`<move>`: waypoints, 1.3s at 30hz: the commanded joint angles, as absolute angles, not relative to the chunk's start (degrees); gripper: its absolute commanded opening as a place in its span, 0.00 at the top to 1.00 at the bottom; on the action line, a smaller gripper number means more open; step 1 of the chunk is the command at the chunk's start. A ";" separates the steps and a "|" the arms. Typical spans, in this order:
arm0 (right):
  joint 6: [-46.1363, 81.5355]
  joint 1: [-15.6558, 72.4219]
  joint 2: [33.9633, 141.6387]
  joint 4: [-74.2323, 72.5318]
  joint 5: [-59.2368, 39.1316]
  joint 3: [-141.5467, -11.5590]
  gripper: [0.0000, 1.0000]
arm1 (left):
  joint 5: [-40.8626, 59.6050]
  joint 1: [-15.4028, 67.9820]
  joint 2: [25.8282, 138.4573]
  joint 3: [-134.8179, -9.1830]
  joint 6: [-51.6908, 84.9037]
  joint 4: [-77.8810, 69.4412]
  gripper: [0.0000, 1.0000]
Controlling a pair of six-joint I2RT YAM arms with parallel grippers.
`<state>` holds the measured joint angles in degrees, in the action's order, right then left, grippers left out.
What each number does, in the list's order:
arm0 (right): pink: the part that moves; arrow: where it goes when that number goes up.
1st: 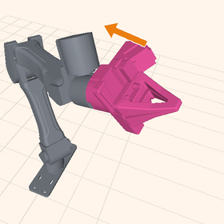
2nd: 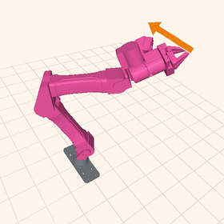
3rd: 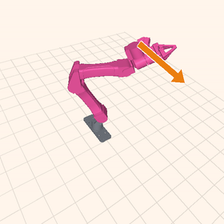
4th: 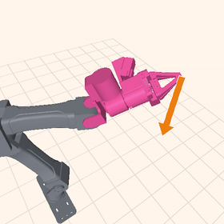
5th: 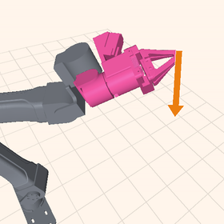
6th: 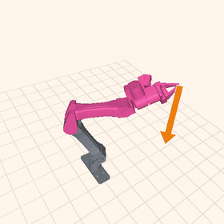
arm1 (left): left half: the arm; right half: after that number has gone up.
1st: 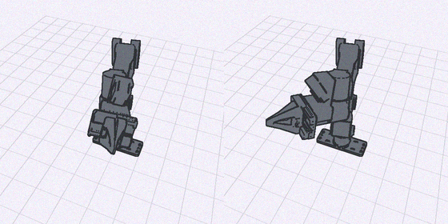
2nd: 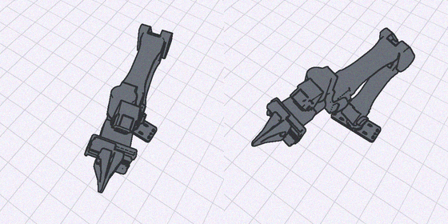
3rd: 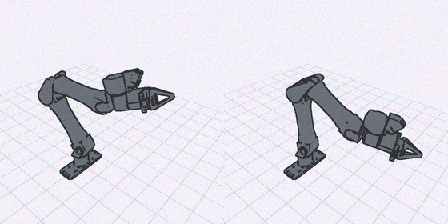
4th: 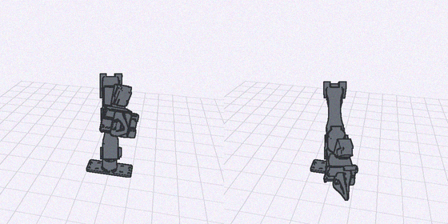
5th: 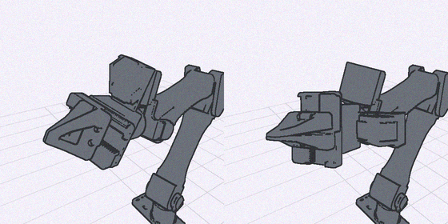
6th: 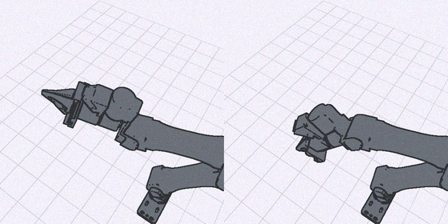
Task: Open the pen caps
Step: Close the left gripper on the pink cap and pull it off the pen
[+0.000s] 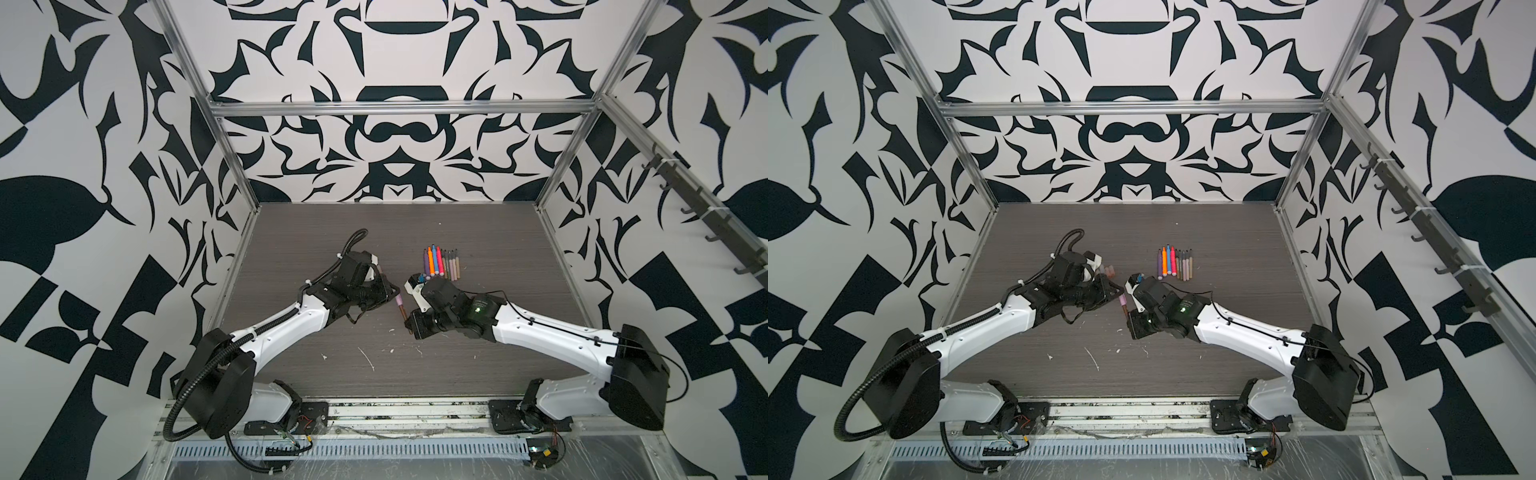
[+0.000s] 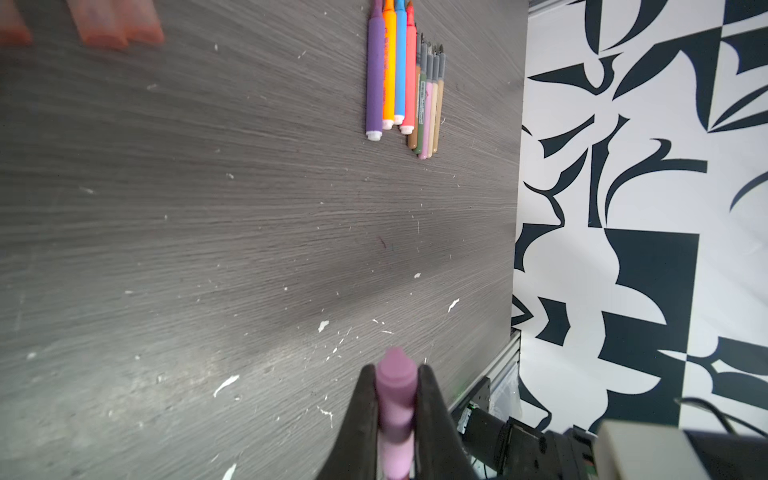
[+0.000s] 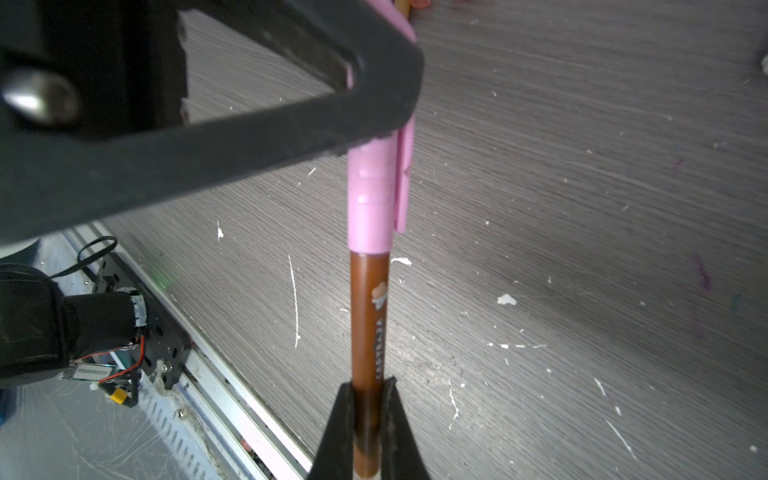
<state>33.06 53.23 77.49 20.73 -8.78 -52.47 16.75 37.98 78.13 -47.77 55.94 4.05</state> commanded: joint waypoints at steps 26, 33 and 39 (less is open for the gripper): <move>34.63 53.05 76.82 17.14 -7.27 -51.75 0.74 | 16.63 39.02 76.21 -48.96 57.04 3.08 1.00; 35.02 52.75 76.55 17.74 -6.19 -51.08 0.73 | 16.35 39.07 75.85 -49.04 56.64 3.69 1.00; 35.24 52.60 76.56 17.72 -5.77 -50.66 0.73 | 16.17 39.02 75.59 -49.00 56.39 4.13 1.00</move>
<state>34.57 52.95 76.86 18.22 -7.05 -50.87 15.86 38.81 76.90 -47.77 56.12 4.10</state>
